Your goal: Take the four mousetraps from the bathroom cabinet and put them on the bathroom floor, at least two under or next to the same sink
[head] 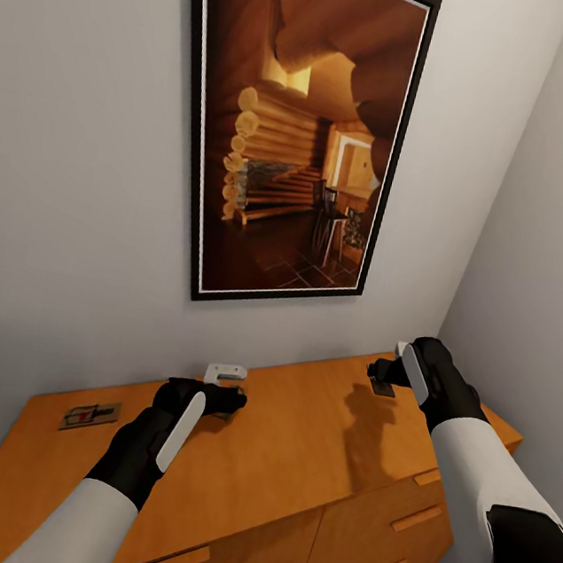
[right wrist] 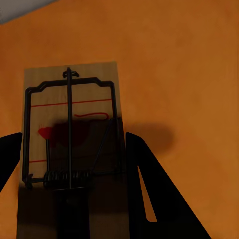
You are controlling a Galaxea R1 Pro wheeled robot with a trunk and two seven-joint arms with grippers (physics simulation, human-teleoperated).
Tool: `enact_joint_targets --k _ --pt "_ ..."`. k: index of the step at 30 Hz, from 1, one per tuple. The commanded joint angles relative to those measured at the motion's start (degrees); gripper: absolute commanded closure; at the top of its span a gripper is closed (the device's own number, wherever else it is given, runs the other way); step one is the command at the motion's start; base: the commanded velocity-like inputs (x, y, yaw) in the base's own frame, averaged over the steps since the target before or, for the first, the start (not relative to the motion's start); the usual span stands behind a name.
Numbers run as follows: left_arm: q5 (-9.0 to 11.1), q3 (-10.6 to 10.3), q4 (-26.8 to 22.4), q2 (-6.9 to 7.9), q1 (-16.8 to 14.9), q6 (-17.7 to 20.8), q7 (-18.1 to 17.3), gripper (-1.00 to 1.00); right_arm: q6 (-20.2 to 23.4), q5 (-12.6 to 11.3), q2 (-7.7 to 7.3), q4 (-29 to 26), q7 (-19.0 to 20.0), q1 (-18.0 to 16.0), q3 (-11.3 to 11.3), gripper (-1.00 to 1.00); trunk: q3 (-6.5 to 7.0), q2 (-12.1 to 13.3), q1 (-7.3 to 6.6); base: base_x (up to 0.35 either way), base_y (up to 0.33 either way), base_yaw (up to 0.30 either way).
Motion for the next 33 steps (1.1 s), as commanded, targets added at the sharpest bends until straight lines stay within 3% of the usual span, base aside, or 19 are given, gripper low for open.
enact_joint_targets --k 1,4,12,16,30,33 --pt "0.6 -0.1 -0.1 0.00 0.0 0.2 0.6 -1.00 0.2 -0.8 -0.02 -0.1 -0.6 0.0 0.0 1.00 -0.26 -0.5 0.23 0.000 0.000 0.000" --pt "0.6 -0.1 0.0 0.00 0.0 0.2 0.6 -1.00 0.2 -0.8 -0.02 0.0 -0.6 0.0 0.0 1.00 -0.79 -1.7 0.89 0.000 0.000 0.000" --pt "0.6 -0.1 0.0 0.00 0.0 0.3 0.4 -1.00 0.2 -0.8 -0.02 0.0 -0.6 0.0 0.0 1.00 -0.79 -1.7 0.89 0.000 0.000 0.000" --pt "0.6 -0.1 1.4 0.00 0.0 0.1 0.6 -1.00 0.2 -0.8 -0.02 0.0 -0.6 0.0 0.0 1.00 -1.51 -3.3 1.77 0.000 0.000 0.000" --pt "0.8 -0.1 3.2 0.00 0.0 -0.2 0.7 -1.00 0.2 -0.8 -0.02 0.1 -0.6 0.0 0.0 1.00 -1.51 -3.3 1.77 0.000 0.000 0.000" --pt "0.8 -0.1 3.2 0.00 0.0 -0.2 0.7 -1.00 0.2 -0.8 -0.02 0.1 -0.6 0.0 0.0 1.00 -2.05 -4.5 2.42 0.000 0.000 0.000"
